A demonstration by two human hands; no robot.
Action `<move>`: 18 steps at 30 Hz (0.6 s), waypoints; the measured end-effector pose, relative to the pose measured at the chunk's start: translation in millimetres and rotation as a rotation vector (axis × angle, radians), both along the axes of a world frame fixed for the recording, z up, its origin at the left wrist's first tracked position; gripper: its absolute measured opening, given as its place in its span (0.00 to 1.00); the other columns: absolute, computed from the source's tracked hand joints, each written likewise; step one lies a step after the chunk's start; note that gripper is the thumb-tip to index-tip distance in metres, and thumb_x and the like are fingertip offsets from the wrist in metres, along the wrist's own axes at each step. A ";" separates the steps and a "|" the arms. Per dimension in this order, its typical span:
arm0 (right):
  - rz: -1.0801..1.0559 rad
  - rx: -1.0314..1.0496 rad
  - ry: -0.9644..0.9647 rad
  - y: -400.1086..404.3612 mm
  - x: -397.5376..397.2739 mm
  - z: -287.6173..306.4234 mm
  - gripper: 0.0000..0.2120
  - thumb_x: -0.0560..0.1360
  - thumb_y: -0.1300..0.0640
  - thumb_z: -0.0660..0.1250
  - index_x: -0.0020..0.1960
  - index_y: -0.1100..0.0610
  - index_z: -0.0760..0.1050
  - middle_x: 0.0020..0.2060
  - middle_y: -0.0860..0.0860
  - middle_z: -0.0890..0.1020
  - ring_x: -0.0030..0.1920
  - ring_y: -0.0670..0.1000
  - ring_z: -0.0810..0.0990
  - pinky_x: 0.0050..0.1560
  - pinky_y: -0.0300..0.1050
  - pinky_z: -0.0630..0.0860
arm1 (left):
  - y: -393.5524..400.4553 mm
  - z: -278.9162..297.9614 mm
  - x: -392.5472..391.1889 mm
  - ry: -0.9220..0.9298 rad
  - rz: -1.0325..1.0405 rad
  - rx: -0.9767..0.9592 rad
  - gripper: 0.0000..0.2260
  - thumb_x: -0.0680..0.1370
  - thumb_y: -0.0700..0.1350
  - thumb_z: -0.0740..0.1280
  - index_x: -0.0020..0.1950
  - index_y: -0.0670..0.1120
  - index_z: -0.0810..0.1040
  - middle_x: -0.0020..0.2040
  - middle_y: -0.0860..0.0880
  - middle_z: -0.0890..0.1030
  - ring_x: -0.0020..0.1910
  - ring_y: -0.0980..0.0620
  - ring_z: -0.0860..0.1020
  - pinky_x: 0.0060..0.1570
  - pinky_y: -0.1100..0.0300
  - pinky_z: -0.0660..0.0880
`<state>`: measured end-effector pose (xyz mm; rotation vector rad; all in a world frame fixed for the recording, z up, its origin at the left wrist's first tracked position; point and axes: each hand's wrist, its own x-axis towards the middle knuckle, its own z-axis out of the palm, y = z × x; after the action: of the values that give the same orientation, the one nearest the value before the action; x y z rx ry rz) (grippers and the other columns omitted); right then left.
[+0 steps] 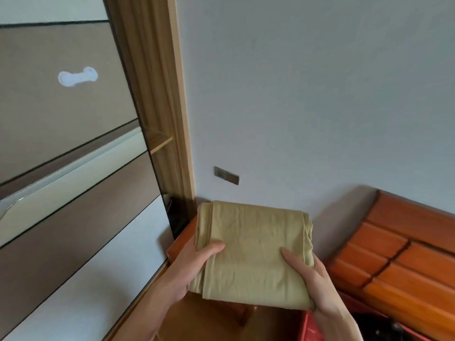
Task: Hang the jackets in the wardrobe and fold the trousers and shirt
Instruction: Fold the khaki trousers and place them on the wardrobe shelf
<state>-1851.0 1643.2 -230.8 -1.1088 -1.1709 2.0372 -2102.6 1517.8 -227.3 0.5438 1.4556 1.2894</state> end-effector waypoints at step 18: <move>0.379 0.029 0.054 73.2 -205.1 6.9 0.25 0.66 0.53 0.85 0.62 0.51 0.83 0.60 0.60 0.85 0.60 0.64 0.85 0.52 0.54 0.85 | 23.5 30.1 -170.4 0.103 0.245 0.007 0.24 0.69 0.57 0.77 0.64 0.55 0.80 0.54 0.54 0.88 0.52 0.53 0.87 0.42 0.63 0.82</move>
<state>-2056.1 1716.3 -224.0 -0.8601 -1.4670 2.3034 -2273.0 1541.3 -197.2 0.4525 1.6426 1.4755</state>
